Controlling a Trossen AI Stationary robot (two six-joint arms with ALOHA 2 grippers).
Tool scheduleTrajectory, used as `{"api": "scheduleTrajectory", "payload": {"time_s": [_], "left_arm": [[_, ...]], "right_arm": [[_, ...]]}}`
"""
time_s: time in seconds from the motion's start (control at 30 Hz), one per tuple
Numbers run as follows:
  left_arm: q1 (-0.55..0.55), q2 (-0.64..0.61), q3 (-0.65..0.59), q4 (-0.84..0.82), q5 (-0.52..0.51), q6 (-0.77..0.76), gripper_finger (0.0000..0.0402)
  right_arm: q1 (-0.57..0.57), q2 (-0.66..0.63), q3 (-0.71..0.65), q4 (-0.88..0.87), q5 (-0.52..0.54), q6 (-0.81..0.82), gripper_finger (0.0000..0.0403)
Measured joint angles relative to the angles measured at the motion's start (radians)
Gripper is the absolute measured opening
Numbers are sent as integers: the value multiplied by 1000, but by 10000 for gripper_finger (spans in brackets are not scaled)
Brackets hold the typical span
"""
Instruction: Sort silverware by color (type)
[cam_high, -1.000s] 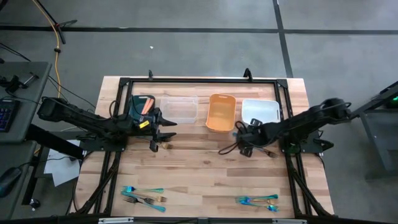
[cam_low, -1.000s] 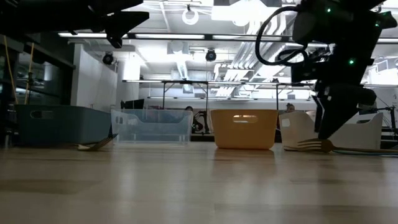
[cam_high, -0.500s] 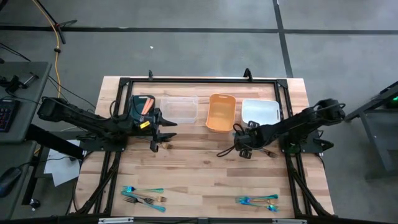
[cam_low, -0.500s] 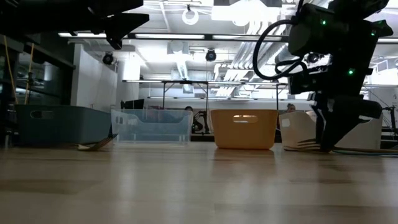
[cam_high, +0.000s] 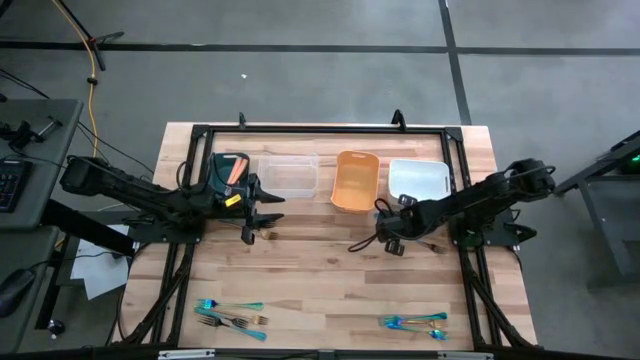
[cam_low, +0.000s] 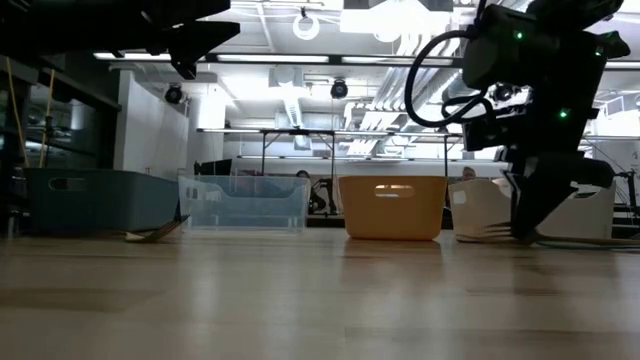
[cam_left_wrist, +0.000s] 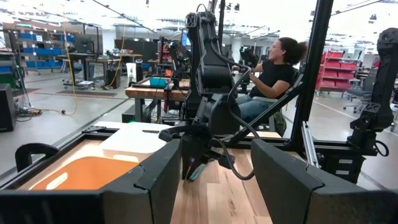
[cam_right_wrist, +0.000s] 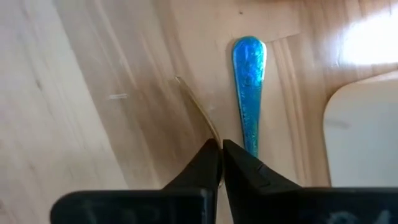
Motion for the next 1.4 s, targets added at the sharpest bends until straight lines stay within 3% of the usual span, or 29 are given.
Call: {"api": "scheduleTrajectory", "payload": {"time_s": [0.43,0.6,0.8,1.13,1.27,1.4], "left_arm": [[0,0,0,0,0,1,186],[0,0,0,-3,0,-1,186],[0,0,0,-6,0,-34,186],[0,0,0,2,0,-33,186],[0,0,0,1,0,-18,186],[0,0,0,2,0,-8,186]], "right_arm": [[15,-38,246,-211,-39,-66,5],[62,-80,313,-186,-35,-67,3],[123,-132,196,171,23,-110,3],[64,-131,26,1148,91,-449,3],[30,-131,-11,1319,90,-471,3],[14,-131,-12,1332,90,-456,3]]}}
